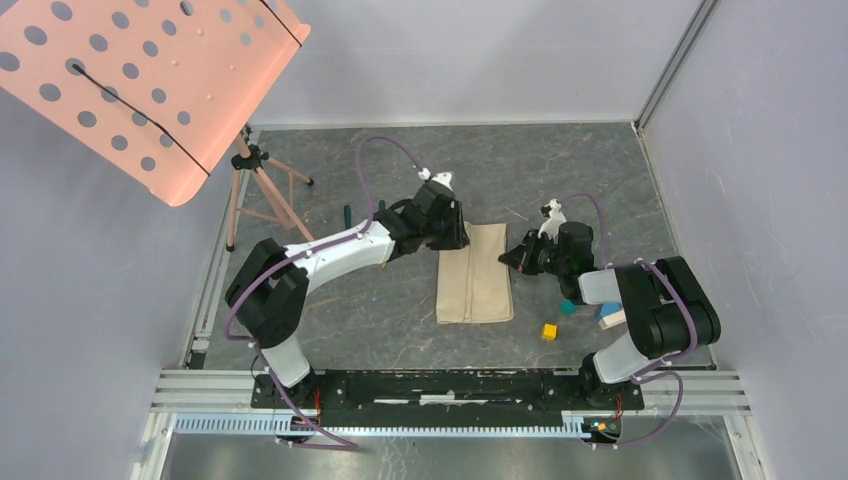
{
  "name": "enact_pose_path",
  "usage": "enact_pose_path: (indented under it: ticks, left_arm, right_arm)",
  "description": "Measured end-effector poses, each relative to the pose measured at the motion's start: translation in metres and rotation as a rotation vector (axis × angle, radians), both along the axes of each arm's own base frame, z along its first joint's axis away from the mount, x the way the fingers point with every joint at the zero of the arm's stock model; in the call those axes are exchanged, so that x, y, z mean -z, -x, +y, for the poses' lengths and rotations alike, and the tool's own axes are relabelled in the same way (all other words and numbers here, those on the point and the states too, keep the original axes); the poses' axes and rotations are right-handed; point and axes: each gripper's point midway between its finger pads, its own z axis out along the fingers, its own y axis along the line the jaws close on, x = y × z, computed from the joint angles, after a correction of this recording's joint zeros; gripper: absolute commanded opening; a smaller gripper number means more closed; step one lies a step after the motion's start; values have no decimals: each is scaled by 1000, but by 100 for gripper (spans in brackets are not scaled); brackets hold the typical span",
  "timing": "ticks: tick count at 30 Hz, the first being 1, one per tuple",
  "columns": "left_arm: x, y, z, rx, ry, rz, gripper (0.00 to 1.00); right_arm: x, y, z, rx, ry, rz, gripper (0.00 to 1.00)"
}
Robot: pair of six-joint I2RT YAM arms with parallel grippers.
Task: Fold the napkin into a case and place the utensils inside
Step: Pick up the 2/3-rectangle-folded napkin at the center of the board.
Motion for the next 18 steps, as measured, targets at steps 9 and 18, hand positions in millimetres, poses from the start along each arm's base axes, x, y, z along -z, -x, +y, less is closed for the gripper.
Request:
enact_pose_path:
  ticks: [9,18]
  left_arm:
    - [47,-51,-1,-64,20,18,14]
    - [88,-61,-14,-61,52,42,8]
  right_arm:
    - [-3,-16,-7,-19,105,-7,0]
    - [-9,-25,-13,-7,220,-6,0]
